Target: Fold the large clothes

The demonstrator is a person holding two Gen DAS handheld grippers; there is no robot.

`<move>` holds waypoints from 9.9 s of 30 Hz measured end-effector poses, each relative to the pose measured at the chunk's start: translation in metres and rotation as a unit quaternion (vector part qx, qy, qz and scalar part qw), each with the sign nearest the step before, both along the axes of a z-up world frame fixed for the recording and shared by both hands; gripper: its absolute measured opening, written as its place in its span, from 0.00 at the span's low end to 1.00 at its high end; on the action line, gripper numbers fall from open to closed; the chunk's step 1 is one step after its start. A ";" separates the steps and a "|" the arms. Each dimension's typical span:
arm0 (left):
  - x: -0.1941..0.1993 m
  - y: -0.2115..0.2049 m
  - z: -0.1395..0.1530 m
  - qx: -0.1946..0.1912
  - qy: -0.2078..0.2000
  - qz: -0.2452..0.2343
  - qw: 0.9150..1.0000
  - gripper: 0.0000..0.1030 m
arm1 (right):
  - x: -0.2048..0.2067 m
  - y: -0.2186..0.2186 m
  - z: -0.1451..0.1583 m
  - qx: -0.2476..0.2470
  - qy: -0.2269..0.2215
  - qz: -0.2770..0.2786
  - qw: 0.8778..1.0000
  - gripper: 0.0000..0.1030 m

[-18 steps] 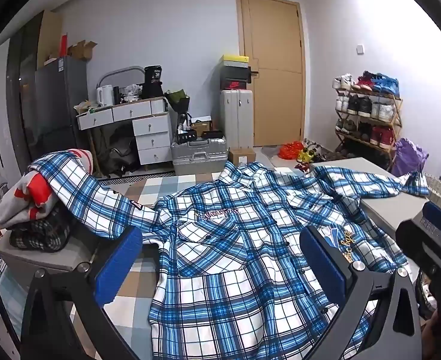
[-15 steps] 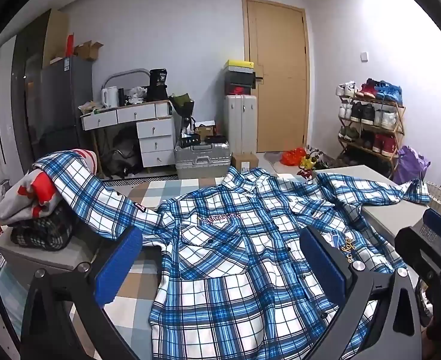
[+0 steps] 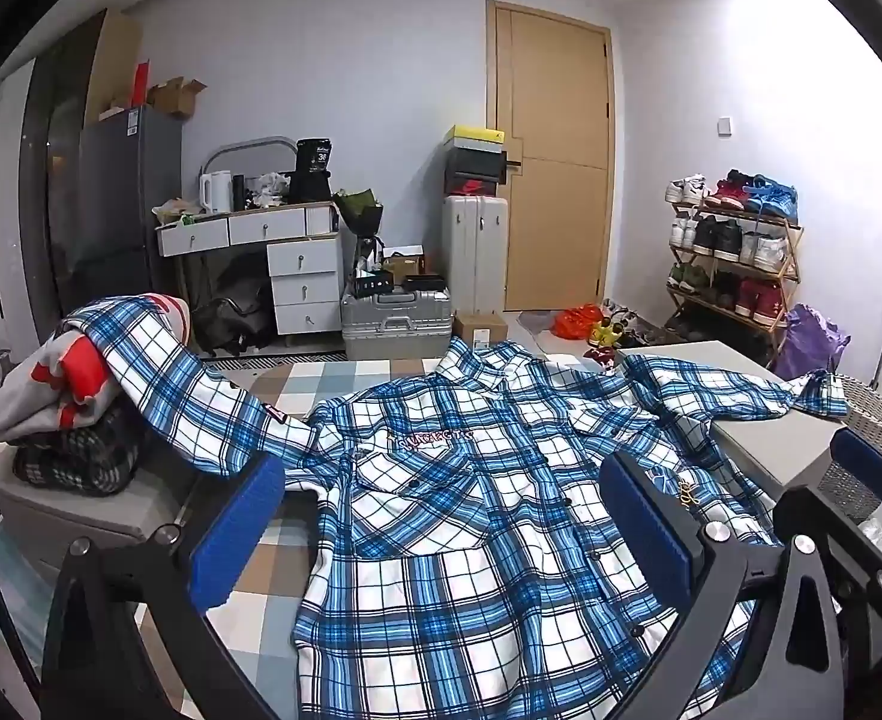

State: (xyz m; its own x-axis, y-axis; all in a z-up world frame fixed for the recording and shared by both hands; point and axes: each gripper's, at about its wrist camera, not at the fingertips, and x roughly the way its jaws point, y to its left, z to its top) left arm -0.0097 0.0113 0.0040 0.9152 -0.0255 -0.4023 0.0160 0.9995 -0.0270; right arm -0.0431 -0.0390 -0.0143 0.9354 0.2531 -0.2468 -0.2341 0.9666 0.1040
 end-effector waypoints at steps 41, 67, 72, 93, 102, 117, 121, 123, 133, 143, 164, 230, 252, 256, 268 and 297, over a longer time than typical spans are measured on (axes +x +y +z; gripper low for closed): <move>-0.004 -0.004 -0.005 0.008 0.001 -0.019 1.000 0.99 | -0.002 -0.002 -0.009 0.009 0.001 0.005 1.000 1.00; 0.011 -0.012 -0.009 0.018 0.017 -0.027 0.999 0.99 | 0.006 -0.015 -0.012 0.023 0.015 -0.003 1.000 1.00; 0.030 -0.020 -0.019 0.033 0.032 -0.031 0.998 0.99 | 0.023 -0.018 -0.018 0.020 0.025 -0.001 0.999 1.00; 0.147 -0.055 -0.115 0.070 0.195 -0.083 0.975 0.99 | 0.234 -0.464 -0.048 0.263 0.224 -0.235 0.909 1.00; 0.148 -0.055 -0.125 0.091 0.205 -0.107 0.969 0.99 | 0.297 -0.541 -0.085 0.388 0.304 -0.270 0.827 1.00; 0.166 -0.040 -0.145 0.080 0.220 -0.095 0.968 0.99 | 0.320 -0.507 -0.022 0.101 0.244 -0.400 0.877 0.05; 0.168 -0.034 -0.143 0.060 0.221 -0.094 0.969 0.99 | 0.306 -0.454 0.030 0.020 0.098 -0.352 0.931 0.05; 0.168 -0.032 -0.144 0.050 0.222 -0.095 0.969 0.99 | 0.291 -0.438 0.036 0.020 0.060 -0.318 0.946 0.05; 0.167 -0.037 -0.146 0.051 0.228 -0.105 0.967 0.99 | 0.240 -0.495 -0.113 0.269 0.263 -0.306 0.875 0.09; 0.168 -0.041 -0.149 0.074 0.235 -0.101 0.964 0.99 | 0.219 -0.539 -0.112 0.329 0.268 -0.361 0.830 0.75; 0.171 -0.045 -0.153 0.086 0.249 -0.091 0.961 0.99 | 0.268 -0.547 -0.100 0.130 0.230 -0.489 0.831 0.05; 0.061 0.146 -0.092 -0.037 0.157 0.062 0.985 0.99 | 0.343 0.104 -0.154 0.151 0.343 0.273 0.886 0.88; 0.055 0.261 0.008 -0.212 0.117 0.174 0.955 0.99 | 0.302 0.011 -0.150 0.247 0.272 0.243 0.898 1.00; 0.061 0.298 0.040 -0.228 0.095 0.166 0.955 0.99 | 0.283 0.026 -0.151 0.281 0.266 0.282 0.878 1.00; 0.118 0.393 -0.007 -0.452 0.180 0.188 0.853 0.99 | 0.223 0.039 -0.137 0.314 0.210 0.352 0.856 1.00; 0.141 0.423 0.028 -0.471 0.105 0.141 0.865 0.94 | 0.204 0.049 -0.144 0.332 0.224 0.351 0.846 1.00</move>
State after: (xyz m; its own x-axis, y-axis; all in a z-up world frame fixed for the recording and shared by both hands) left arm 0.1316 0.4342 0.0323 0.8477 -0.2191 -0.4831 -0.3296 0.4961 -0.8033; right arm 0.1610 0.0098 -0.1581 0.3472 0.9297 -0.1227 -0.5191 0.2995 0.8005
